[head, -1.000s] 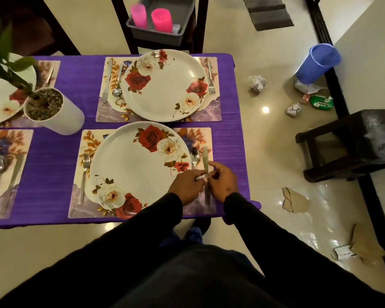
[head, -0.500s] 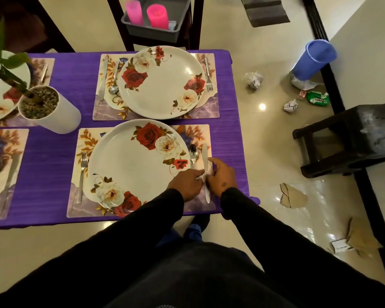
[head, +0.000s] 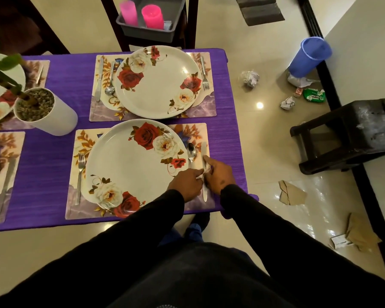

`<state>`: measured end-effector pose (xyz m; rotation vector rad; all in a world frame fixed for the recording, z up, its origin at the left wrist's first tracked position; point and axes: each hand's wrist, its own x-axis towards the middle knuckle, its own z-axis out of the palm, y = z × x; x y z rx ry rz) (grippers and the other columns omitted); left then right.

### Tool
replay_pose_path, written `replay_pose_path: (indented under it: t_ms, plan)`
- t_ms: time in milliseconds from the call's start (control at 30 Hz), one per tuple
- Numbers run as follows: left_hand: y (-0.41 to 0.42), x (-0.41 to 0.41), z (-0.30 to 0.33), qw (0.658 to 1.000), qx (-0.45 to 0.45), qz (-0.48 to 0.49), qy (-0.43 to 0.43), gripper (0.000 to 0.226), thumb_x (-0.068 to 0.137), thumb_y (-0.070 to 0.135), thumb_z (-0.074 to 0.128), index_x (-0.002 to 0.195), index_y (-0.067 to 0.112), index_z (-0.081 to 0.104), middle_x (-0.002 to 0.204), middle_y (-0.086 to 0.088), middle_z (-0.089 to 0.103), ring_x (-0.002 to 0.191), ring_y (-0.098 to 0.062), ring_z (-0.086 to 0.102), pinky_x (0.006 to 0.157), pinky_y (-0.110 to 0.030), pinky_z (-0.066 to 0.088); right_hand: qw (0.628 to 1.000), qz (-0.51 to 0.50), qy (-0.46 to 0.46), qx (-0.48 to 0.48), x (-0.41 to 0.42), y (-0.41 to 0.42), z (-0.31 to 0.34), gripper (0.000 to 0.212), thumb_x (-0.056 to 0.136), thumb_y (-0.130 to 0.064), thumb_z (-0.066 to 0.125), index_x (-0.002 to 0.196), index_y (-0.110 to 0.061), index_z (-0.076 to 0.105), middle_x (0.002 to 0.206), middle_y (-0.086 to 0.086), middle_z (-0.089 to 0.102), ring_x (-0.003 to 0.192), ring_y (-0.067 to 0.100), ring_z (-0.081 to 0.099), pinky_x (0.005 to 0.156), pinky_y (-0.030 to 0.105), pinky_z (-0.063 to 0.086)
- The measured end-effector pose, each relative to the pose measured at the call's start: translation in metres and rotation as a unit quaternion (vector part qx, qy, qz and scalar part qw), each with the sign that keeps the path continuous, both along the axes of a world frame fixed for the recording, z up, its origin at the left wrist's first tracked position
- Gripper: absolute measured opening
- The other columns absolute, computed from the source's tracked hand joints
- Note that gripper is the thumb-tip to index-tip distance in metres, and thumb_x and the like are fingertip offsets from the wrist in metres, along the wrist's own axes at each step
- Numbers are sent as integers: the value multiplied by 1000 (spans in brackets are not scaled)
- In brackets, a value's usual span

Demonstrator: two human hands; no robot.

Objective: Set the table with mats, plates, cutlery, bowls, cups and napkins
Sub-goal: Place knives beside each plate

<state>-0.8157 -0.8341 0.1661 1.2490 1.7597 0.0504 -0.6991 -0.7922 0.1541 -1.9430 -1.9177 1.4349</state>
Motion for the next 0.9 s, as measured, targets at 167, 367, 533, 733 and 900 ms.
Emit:
replay_pose_path:
  t_ms: [167, 367, 533, 733, 900]
  plan:
    - [-2, 1, 2, 1000, 2, 11, -9, 42, 106, 23, 43, 146, 20, 53, 137, -10, 62, 108, -29, 67, 104, -44, 51, 1000, 10, -2, 0, -1, 1, -1, 50, 102, -7, 49, 149, -21, 42, 141, 9, 55, 127, 28, 53, 104, 29, 43]
    - [-2, 1, 6, 1000, 10, 4, -9, 41, 107, 23, 42, 145, 19, 54, 137, -11, 63, 106, -29, 68, 104, -44, 51, 1000, 1, 2, 1, -1, 2, 1, 47, 103, -10, 48, 149, -21, 42, 141, 7, 55, 126, 25, 54, 98, 19, 40]
    - [0, -2, 15, 998, 41, 30, -26, 38, 108, 19, 40, 140, 12, 58, 132, -12, 65, 98, -25, 70, 102, -37, 51, 1000, -12, 1, 21, -3, -2, 6, 49, 101, -16, 53, 149, -19, 43, 142, 8, 55, 126, 26, 55, 104, 32, 44]
    - [5, -12, 23, 987, 89, 117, -68, 41, 105, 19, 46, 145, 19, 54, 125, -13, 70, 83, -13, 68, 90, -24, 46, 994, -59, 19, 95, -18, 6, 26, 42, 101, -25, 55, 142, -21, 52, 137, 3, 60, 120, 23, 59, 100, 32, 47]
    - [3, -36, 37, 967, 142, 196, -85, 35, 103, 20, 51, 134, 18, 65, 94, -5, 73, 82, -9, 68, 82, -19, 45, 988, -96, 43, 115, -37, 18, 52, 27, 98, -23, 58, 121, -13, 66, 115, 5, 69, 102, 21, 65, 89, 30, 53]
